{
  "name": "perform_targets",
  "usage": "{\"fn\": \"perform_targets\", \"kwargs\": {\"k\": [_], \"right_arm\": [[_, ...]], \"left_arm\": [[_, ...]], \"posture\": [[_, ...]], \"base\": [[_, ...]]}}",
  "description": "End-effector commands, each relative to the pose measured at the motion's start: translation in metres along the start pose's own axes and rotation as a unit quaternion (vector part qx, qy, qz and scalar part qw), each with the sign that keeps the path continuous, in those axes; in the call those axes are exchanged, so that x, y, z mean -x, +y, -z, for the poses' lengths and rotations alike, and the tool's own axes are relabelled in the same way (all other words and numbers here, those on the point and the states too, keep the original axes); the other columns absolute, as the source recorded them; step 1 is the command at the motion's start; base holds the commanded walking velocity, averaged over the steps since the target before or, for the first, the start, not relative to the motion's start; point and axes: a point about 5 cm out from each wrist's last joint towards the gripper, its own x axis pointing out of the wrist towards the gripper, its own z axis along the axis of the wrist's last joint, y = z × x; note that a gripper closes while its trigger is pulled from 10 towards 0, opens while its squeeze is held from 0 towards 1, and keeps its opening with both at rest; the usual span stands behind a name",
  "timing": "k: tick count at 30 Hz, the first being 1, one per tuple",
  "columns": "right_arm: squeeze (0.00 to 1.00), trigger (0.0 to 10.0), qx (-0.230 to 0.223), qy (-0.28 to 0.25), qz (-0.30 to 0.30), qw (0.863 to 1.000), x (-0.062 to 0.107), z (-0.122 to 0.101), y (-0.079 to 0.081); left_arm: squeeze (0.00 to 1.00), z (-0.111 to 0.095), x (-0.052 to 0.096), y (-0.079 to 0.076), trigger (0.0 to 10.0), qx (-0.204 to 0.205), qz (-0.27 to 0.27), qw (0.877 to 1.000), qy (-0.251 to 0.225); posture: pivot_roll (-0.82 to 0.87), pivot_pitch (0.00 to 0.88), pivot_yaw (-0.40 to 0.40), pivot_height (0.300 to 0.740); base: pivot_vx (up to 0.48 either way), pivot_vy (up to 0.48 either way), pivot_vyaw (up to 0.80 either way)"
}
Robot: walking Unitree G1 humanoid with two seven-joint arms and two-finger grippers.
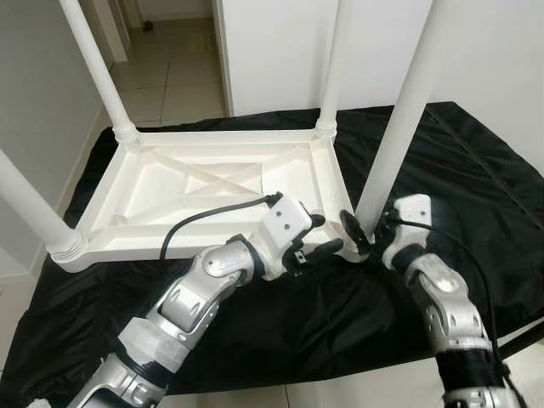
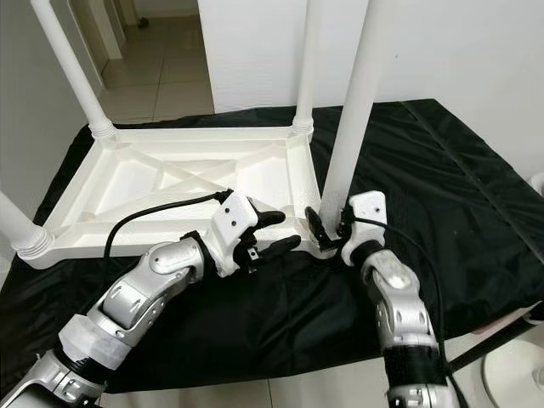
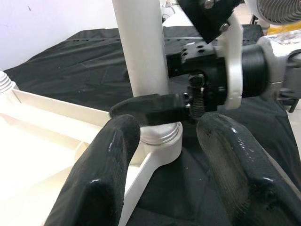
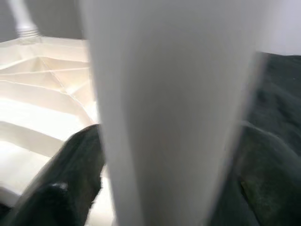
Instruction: Building children table
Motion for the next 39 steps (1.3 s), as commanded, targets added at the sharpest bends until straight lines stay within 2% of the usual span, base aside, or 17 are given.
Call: {"fn": "perform_targets", "kwargs": {"k": [1, 2, 3, 4, 5, 15, 16, 17, 18, 21, 25, 27, 31, 32, 33, 39], "right_arm": [[0.0, 5.0, 0.001, 0.005, -0.015, 1.0, -0.002, 0.002, -0.001], [0.0, 4.6, 0.004, 0.009, -0.02, 1.0, -0.004, 0.003, -0.002], [0.0, 2.8, 0.004, 0.012, -0.025, 1.0, -0.006, 0.004, -0.003], [0.0, 2.8, 0.004, 0.012, -0.025, 1.0, -0.006, 0.004, -0.003], [0.0, 0.0, 0.009, 0.02, -0.028, 0.999, -0.008, 0.007, -0.005], [0.0, 0.0, 0.004, 0.04, -0.033, 0.999, -0.007, 0.017, -0.007], [0.0, 1.4, 0.001, 0.042, -0.03, 0.999, -0.007, 0.019, -0.008], [0.0, 1.4, 0.001, 0.042, -0.03, 0.999, -0.007, 0.019, -0.008], [0.0, 10.0, -0.002, 0.043, -0.025, 0.999, -0.006, 0.019, -0.008], [0.0, 10.0, -0.008, 0.041, -0.02, 0.999, -0.006, 0.019, -0.009], [0.0, 10.0, -0.024, 0.045, 0.038, 0.998, -0.007, 0.02, -0.015], [0.0, 10.0, -0.026, 0.044, 0.042, 0.998, -0.007, 0.02, -0.016], [0.0, 10.0, -0.066, 0.037, 0.105, 0.992, -0.009, 0.016, -0.015], [0.0, 10.0, -0.066, 0.037, 0.105, 0.992, -0.009, 0.016, -0.015], [0.0, 10.0, -0.084, 0.037, 0.138, 0.986, -0.009, 0.014, -0.013], [0.0, 10.0, -0.092, 0.035, 0.172, 0.98, -0.01, 0.01, -0.009]], "left_arm": [[0.0, 0.001, 0.001, -0.008, 10.0, -0.001, 0.061, 0.998, 0.006], [0.0, 0.001, 0.001, -0.007, 10.0, -0.002, 0.06, 0.998, 0.006], [0.0, 0.0, 0.001, -0.007, 10.0, -0.002, 0.058, 0.998, 0.006], [0.0, 0.0, 0.001, -0.007, 10.0, -0.002, 0.058, 0.998, 0.006], [0.0, 0.0, 0.002, -0.006, 10.0, -0.003, 0.057, 0.998, 0.005], [0.0, 0.0, 0.002, -0.006, 10.0, -0.003, 0.052, 0.999, 0.005], [0.0, 0.0, 0.002, -0.006, 10.0, -0.003, 0.051, 0.999, 0.005], [0.0, 0.0, 0.002, -0.006, 10.0, -0.003, 0.051, 0.999, 0.005], [0.0, 0.0, 0.002, -0.007, 10.0, -0.002, 0.051, 0.999, 0.004], [0.0, 0.0, 0.002, -0.007, 10.0, -0.001, 0.051, 0.999, 0.003], [0.0, 0.001, 0.001, -0.01, 10.0, 0.002, 0.055, 0.998, 0.003], [0.0, 0.001, 0.001, -0.01, 10.0, 0.002, 0.056, 0.998, 0.003], [0.0, 0.0, 0.0, -0.01, 10.0, 0.003, 0.057, 0.998, 0.002], [0.0, 0.0, 0.0, -0.01, 10.0, 0.003, 0.057, 0.998, 0.002], [0.0, 0.0, 0.0, -0.01, 10.0, 0.002, 0.058, 0.998, 0.002], [0.0, 0.0, 0.0, -0.01, 10.0, 0.002, 0.059, 0.998, 0.002]], "posture": [[-0.12, 0.0, 0.058, 0.74], [-0.12, 0.0, 0.058, 0.74], [-0.12, 0.0, 0.056, 0.74], [-0.12, 0.0, 0.056, 0.74], [-0.11, 0.0, 0.055, 0.74], [-0.11, 0.0, 0.049, 0.74], [-0.11, 0.0, 0.045, 0.74], [-0.11, 0.0, 0.045, 0.74], [-0.11, 0.0, 0.045, 0.74], [-0.11, 0.0, 0.044, 0.74], [-0.12, 0.0, 0.046, 0.74], [-0.12, 0.0, 0.046, 0.74], [-0.12, 0.0, 0.048, 0.74], [-0.12, 0.0, 0.048, 0.74], [-0.12, 0.0, 0.047, 0.74], [-0.12, 0.0, 0.046, 0.74]], "base": [[0.0, 0.0, 0.0], [0.0, 0.0, 0.0], [0.0, 0.0, 0.0], [0.0, 0.0, 0.0], [0.0, 0.0, 0.0], [0.0, 0.0, 0.0], [0.0, 0.0, 0.0], [0.0, 0.0, 0.0], [0.0, 0.0, 0.0], [0.0, 0.0, 0.0], [0.0, 0.0, 0.0], [0.0, 0.0, 0.0], [0.0, 0.0, 0.0], [0.0, 0.0, 0.0], [0.0, 0.0, 0.0], [0.0, 0.0, 0.0]]}}
